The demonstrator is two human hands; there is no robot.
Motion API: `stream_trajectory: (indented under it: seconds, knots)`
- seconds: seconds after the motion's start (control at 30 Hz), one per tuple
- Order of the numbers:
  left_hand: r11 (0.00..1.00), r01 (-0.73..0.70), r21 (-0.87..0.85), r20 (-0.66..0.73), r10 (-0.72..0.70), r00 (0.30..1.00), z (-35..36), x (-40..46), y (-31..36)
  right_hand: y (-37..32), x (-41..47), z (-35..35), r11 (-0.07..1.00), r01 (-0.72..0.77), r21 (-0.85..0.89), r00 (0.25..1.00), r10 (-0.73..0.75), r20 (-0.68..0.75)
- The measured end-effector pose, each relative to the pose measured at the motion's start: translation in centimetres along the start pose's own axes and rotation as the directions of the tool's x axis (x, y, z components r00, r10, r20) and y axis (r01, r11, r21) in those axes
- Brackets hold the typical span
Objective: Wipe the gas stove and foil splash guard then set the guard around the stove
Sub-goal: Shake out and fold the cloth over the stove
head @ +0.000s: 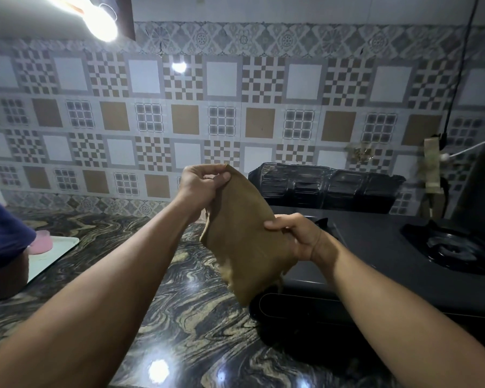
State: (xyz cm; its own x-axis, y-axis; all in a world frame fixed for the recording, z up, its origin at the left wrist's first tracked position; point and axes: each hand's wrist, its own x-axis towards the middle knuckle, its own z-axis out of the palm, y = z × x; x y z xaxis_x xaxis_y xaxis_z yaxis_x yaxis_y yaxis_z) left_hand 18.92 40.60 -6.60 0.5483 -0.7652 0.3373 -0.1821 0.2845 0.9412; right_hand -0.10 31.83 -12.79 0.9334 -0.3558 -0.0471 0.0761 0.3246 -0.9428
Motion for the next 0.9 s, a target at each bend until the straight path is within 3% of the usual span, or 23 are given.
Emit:
stream_trajectory:
  seconds: [0.2,0.43,0.6,0.9]
  knots:
    - [0.998,0.031,-0.045,0.038,-0.03,0.999,0.2,-0.2,0.4,0.3,0.7,-0.6,0.991,-0.033,0.128,0.994,0.045,-0.096]
    - [0.999,0.02,-0.025,0.137,-0.016,0.99,0.4,-1.0,0.5,0.6,2.1,-0.3,0.997,0.031,-0.069,0.999,-0.031,0.009]
    - [1.0,0.003,-0.01,0.201,-0.001,0.98,0.5,-1.2,0.6,0.5,2.5,0.5,0.986,0.074,-0.153,0.995,-0.084,-0.062]
    - [1.0,-0.026,0.017,0.074,0.025,0.997,0.7,-1.0,0.1,1.2,2.4,1.1,0.889,0.155,-0.431,0.947,-0.259,-0.192]
